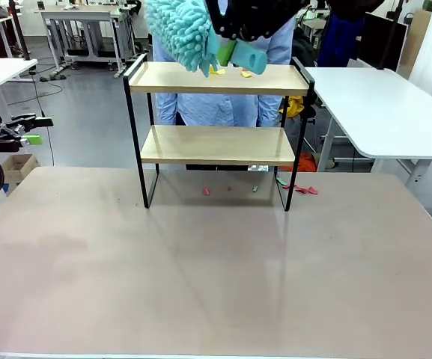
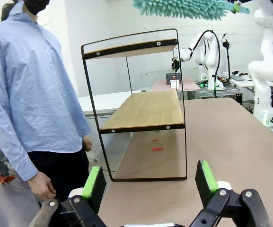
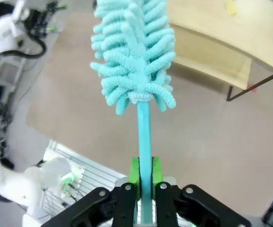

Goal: Clean the shelf.
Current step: Clean the specific section of the Shelf indicated by the human with the Duster.

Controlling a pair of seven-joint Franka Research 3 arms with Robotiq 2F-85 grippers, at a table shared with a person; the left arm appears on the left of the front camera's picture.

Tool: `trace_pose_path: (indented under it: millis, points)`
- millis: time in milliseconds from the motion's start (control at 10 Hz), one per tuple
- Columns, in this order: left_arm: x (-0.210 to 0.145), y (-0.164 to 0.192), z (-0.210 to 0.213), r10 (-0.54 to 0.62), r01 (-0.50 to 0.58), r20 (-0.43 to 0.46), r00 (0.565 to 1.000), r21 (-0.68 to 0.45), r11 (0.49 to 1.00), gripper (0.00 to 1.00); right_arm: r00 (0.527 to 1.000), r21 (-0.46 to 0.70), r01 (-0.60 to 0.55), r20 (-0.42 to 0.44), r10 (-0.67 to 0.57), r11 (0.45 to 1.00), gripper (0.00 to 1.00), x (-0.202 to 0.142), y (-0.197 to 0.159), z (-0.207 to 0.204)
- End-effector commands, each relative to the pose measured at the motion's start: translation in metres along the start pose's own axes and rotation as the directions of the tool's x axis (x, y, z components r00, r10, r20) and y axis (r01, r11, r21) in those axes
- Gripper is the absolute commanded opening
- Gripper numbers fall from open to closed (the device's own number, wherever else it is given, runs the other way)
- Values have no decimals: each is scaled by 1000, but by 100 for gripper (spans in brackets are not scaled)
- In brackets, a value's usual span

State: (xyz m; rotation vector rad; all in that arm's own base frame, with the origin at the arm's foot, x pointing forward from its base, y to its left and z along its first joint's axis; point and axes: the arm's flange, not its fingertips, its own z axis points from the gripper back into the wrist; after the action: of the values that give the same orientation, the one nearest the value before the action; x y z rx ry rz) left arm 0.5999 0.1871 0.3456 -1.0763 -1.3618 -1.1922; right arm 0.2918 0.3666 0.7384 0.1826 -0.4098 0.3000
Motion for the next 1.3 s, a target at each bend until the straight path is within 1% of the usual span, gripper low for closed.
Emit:
trace_pose_path:
  millis: [0,100,200,300,500,800,1000,1200]
  points:
    - [2,-2,-1,-12,12,-4,1000,-6,1000,100,986,-176,165,1,-168,970,13,67,49,4]
    - [2,-2,-1,-12,12,-4,1000,-6,1000,100,978,-182,207,-1,-210,961,13,88,61,-3]
    - [2,-2,-1,-12,12,-4,1000,-6,1000,100,972,-187,231,12,-233,955,13,107,73,-13]
    - [2,-2,-1,-12,12,-4,1000,-6,1000,100,967,-186,251,8,-255,950,13,123,81,-23]
    - [2,-2,-1,-12,12,-4,1000,-6,1000,100,966,-162,254,-12,-259,954,13,146,94,-47]
    - [2,-2,-1,-12,12,-4,1000,-6,1000,100,969,-104,244,-7,-246,964,13,155,105,-62]
    - [2,-2,-1,-12,12,-4,1000,-6,1000,100,965,-84,257,-29,-260,963,13,155,105,-72]
    - [2,-2,-1,-12,12,-4,1000,-6,1000,100,961,-79,266,-62,-271,961,13,152,105,-91]
